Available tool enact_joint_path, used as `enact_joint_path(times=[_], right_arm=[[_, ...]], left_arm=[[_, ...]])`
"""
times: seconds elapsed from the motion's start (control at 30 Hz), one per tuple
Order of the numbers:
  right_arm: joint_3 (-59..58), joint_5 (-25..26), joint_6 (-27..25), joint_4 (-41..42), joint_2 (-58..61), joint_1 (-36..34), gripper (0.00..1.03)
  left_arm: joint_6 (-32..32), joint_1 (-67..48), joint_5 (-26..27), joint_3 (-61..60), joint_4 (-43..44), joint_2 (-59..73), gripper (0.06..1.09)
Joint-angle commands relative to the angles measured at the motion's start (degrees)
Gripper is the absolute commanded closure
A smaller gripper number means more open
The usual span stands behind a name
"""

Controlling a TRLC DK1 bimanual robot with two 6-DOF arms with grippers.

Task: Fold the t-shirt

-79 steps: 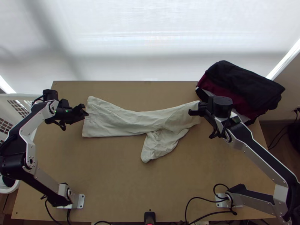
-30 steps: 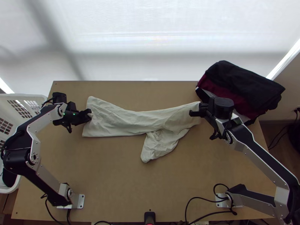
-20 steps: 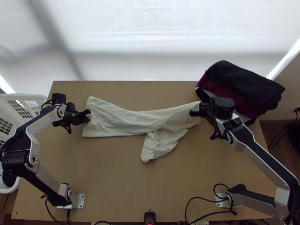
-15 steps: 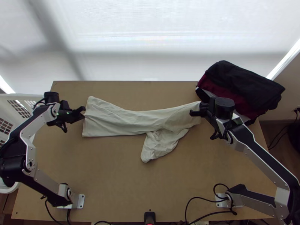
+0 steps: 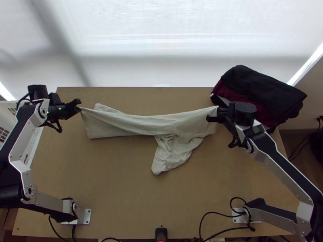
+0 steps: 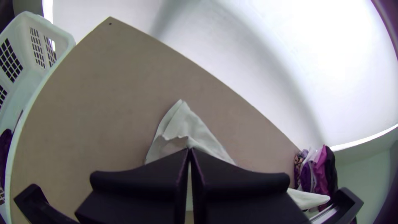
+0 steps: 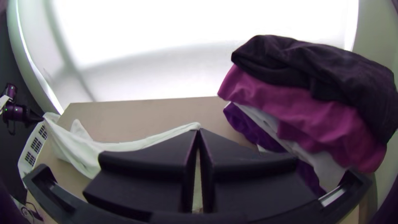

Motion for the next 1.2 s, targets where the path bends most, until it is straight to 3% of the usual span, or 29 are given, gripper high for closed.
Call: enact_joint_path(times=[0.0,0.17,0.3,0.53,0.83,1.0,1.17], right_arm=[[8.11,0.1,1.32,-0.65,2.0,-3.07,1.0],[15.93,0.1,0.27,-3.46,4.28,-7.55,1.0],[23.93,-0.69,0.27,-10.41,6.04,-8.87,1.0],[40.54,-2.98,6.51,-30.44,10.79,-6.23,1.0],[74.55,-4.29,16.18,-59.54,24.23,-2.37,1.0],[78.16,-5.17,18.11,-56.9,23.62,-2.54,1.0],[71.92,-5.17,17.23,-42.05,16.94,-5.09,1.0]], left_arm=[[-1.92,0.85,-0.29,5.17,-0.22,-3.4,1.05],[-2.98,3.14,-0.47,11.06,-0.48,-5.16,1.05],[-2.98,3.93,-1.26,14.22,-0.31,-7.88,1.05],[-2.98,3.67,-3.37,20.2,-0.84,-12.54,1.05],[-2.98,3.58,-6.44,27.67,0.66,-16.67,1.05],[-3.24,3.84,-7.59,29.16,3.3,-19.22,1.05],[-5.0,4.02,-8.82,28.19,7.95,-22.29,1.05]])
